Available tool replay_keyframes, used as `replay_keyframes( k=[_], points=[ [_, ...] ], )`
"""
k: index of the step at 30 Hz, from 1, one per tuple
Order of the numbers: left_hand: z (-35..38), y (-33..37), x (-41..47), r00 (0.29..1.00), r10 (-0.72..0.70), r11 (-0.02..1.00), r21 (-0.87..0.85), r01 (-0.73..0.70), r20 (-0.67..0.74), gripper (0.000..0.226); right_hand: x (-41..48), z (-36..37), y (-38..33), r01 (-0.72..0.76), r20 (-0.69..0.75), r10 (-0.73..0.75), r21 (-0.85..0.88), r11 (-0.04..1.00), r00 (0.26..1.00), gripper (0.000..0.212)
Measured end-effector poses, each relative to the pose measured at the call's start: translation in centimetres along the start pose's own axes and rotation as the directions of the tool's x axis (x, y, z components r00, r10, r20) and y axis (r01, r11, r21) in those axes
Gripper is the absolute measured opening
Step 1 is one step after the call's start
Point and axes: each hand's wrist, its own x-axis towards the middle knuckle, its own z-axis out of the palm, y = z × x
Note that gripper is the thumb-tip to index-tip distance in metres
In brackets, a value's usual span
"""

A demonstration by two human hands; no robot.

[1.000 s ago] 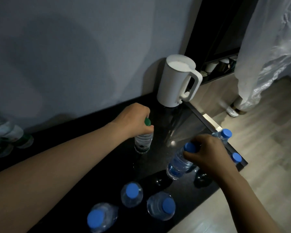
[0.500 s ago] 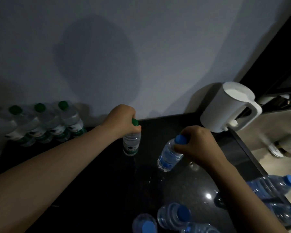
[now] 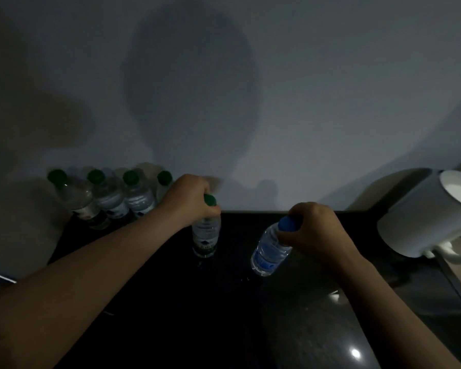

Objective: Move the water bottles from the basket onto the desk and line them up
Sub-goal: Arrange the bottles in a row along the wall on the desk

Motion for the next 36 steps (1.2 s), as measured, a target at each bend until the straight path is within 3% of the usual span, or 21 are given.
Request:
replay_keyframes(
  k=[12,36],
  points=[
    [-1.3,-3.4,4.7,0.998,-0.064,0.997,0.030,0.065,-0.018,0.041,4.7,2.1,-1.6,0.110,0.026,-0.109,-0.046,0.993,0.994,0.029],
    [1.1,-5.1,8.2,0.998,-0.066,0.994,0.088,0.064,0.014,0.035,7.7,3.5,-0.4,0.120,0.012,-0.119,-0.017,0.993,0.993,0.024]
  ],
)
